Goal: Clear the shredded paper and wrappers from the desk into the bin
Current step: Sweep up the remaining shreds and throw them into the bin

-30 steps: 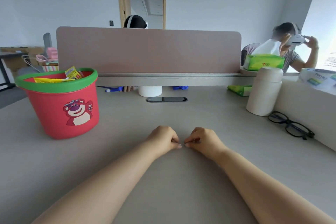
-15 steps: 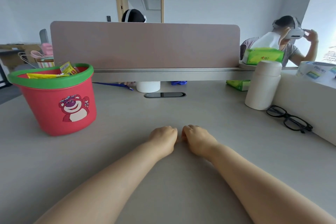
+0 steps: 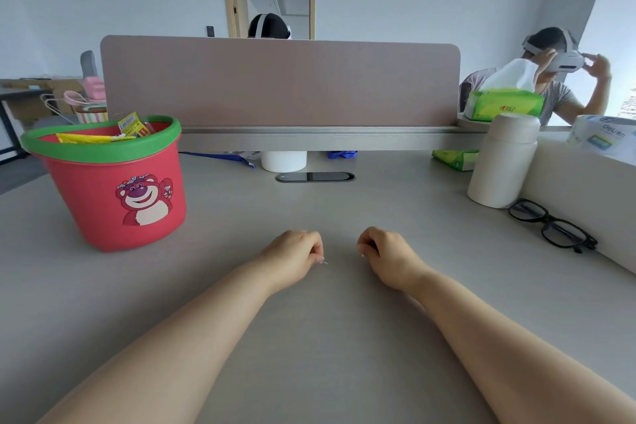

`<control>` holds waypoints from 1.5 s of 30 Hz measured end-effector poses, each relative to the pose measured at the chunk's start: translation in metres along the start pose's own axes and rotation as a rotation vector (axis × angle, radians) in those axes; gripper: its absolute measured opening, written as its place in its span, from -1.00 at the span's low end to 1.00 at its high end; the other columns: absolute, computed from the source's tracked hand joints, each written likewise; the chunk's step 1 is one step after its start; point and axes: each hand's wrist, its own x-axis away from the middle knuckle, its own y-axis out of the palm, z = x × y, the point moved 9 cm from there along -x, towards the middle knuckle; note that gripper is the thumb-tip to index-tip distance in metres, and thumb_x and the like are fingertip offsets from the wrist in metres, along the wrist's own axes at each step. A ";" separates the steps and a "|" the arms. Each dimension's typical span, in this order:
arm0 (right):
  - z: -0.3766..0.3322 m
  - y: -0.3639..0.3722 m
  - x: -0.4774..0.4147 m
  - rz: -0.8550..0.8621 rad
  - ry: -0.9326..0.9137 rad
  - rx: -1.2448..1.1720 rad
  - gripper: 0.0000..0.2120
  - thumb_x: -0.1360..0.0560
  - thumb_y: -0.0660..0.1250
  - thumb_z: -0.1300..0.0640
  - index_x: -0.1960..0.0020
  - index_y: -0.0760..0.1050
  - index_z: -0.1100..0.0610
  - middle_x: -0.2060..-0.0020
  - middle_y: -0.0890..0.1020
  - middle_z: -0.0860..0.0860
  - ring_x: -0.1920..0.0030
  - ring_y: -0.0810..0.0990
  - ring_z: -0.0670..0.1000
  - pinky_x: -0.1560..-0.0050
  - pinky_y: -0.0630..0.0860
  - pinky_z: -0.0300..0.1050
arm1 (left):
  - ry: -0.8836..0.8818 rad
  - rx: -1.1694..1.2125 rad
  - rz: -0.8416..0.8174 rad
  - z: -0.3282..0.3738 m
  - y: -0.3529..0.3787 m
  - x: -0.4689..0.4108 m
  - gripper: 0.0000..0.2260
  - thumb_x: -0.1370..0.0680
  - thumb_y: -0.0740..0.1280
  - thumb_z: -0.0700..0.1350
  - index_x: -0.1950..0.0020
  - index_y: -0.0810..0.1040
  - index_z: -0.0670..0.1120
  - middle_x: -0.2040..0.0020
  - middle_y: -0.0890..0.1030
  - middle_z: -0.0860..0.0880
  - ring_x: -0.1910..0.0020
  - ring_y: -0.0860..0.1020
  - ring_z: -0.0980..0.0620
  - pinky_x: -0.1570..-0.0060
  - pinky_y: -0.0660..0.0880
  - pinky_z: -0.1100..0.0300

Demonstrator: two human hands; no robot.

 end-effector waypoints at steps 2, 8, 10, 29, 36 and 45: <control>-0.003 0.000 0.000 0.003 -0.014 -0.018 -0.85 -0.49 0.14 0.31 0.06 0.49 0.26 0.03 0.61 0.17 0.12 0.45 0.04 0.23 0.24 -0.28 | 0.014 -0.030 -0.018 0.003 -0.002 0.000 -0.92 -0.50 0.29 -0.14 0.04 0.55 -0.09 0.09 0.59 -0.03 0.10 0.51 -0.04 0.13 0.38 0.17; -0.007 0.007 0.000 -0.013 -0.033 -0.010 -0.86 -0.49 0.16 0.31 0.06 0.49 0.27 0.04 0.62 0.19 0.07 0.51 0.10 0.25 0.22 -0.31 | 0.094 -0.245 -0.141 0.017 0.003 -0.012 -0.81 -0.49 0.33 -0.11 -0.10 0.57 -0.01 -0.05 0.60 -0.04 -0.05 0.53 -0.06 0.09 0.35 0.20; -0.007 0.007 0.000 -0.010 -0.036 -0.009 -0.86 -0.49 0.16 0.31 0.05 0.49 0.28 0.04 0.62 0.19 0.08 0.49 0.09 0.25 0.22 -0.32 | 0.093 -0.205 -0.149 0.015 0.003 -0.014 -0.90 -0.47 0.35 -0.14 0.04 0.60 -0.03 0.02 0.62 -0.03 0.01 0.56 -0.05 0.08 0.42 0.18; -0.005 0.008 0.001 -0.053 -0.034 0.068 -0.85 -0.50 0.15 0.29 0.02 0.48 0.25 -0.01 0.59 0.16 0.00 0.49 0.12 0.15 0.26 -0.28 | 0.035 -0.131 -0.089 -0.014 0.002 -0.004 -0.89 -0.56 0.18 -0.16 0.03 0.49 -0.13 -0.06 0.54 -0.09 -0.03 0.49 -0.08 -0.02 0.38 0.13; 0.000 0.002 0.004 -0.080 -0.013 0.089 -0.86 -0.49 0.18 0.27 0.05 0.51 0.23 0.01 0.61 0.17 0.05 0.50 0.11 0.10 0.33 -0.20 | 0.069 -0.108 -0.087 -0.005 0.004 -0.002 -0.89 -0.57 0.18 -0.16 0.03 0.49 -0.14 -0.06 0.54 -0.09 -0.03 0.49 -0.08 0.02 0.34 0.17; -0.006 0.008 0.003 -0.133 -0.030 0.171 -0.82 -0.46 0.18 0.28 0.06 0.54 0.18 0.00 0.62 0.13 -0.01 0.55 0.14 -0.01 0.46 -0.09 | 0.068 -0.106 -0.084 -0.005 0.005 -0.002 -0.88 -0.57 0.19 -0.16 0.02 0.49 -0.15 -0.07 0.54 -0.10 0.00 0.47 -0.05 0.07 0.30 0.21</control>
